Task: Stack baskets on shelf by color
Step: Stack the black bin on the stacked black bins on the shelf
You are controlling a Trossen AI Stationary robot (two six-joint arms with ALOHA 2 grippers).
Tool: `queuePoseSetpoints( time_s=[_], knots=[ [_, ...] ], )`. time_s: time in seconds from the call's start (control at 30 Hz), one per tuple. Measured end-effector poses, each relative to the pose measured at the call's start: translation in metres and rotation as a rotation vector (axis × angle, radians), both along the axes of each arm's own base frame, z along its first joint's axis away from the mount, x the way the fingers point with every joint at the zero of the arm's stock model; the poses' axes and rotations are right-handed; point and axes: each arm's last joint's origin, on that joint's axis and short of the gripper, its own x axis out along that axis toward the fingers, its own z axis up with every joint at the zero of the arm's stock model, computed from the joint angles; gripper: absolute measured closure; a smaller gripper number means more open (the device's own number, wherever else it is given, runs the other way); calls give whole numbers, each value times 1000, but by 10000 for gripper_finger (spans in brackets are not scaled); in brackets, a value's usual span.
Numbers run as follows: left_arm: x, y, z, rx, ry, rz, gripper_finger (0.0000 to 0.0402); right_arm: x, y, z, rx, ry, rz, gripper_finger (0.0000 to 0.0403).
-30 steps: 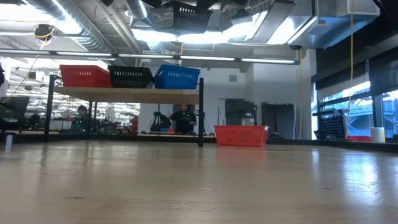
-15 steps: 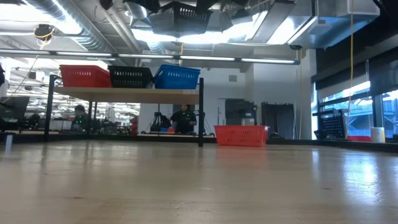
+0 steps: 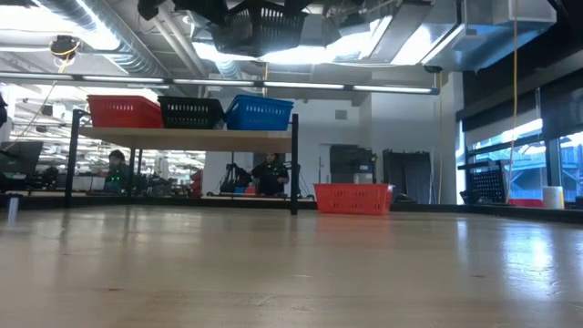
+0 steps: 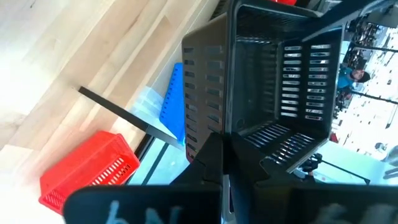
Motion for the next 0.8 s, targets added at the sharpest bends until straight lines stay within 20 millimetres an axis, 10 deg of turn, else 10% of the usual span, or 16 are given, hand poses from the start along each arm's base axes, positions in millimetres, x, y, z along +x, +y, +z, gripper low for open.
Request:
queuePoseSetpoints(
  time_s=[0.8],
  knots=[
    [26,2,-25,6,149,24,400,1,-1,0,24,-30,-18,372]
  ],
)
